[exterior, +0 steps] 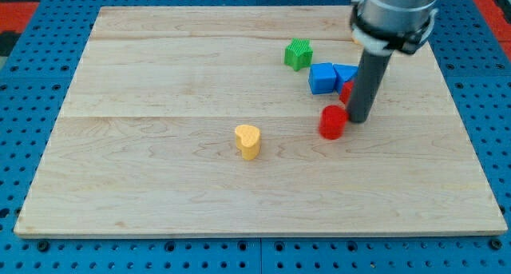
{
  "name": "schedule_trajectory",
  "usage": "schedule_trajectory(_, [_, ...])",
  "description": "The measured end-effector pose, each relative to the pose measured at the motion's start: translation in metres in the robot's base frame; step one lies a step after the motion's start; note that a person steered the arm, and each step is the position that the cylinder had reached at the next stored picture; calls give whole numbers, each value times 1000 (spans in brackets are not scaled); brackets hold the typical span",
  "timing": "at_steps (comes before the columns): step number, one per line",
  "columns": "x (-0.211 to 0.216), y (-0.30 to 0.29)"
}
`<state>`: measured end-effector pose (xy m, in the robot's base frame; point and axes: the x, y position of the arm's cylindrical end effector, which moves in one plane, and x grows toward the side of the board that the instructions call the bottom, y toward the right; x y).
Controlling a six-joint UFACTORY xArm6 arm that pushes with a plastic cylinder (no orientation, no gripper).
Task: Place yellow heart left parallel to red star
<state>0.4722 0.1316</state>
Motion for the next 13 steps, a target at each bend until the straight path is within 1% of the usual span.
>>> schedule_trajectory(1, [72, -2])
schedule_trajectory(2, [100, -116])
schedule_trajectory(3, [59, -163])
schedule_trajectory(4, [17, -139])
schedule_trajectory(5, [-13, -143])
schedule_trajectory(6, [-7, -196])
schedule_trajectory(7, [-26, -181])
schedule_trajectory(8, [-28, -117])
schedule_trajectory(9, [-67, -84])
schedule_trajectory(10, [-82, -28])
schedule_trajectory(11, [-115, -19])
schedule_trajectory(12, [-159, -19])
schedule_trajectory(13, [-144, -20])
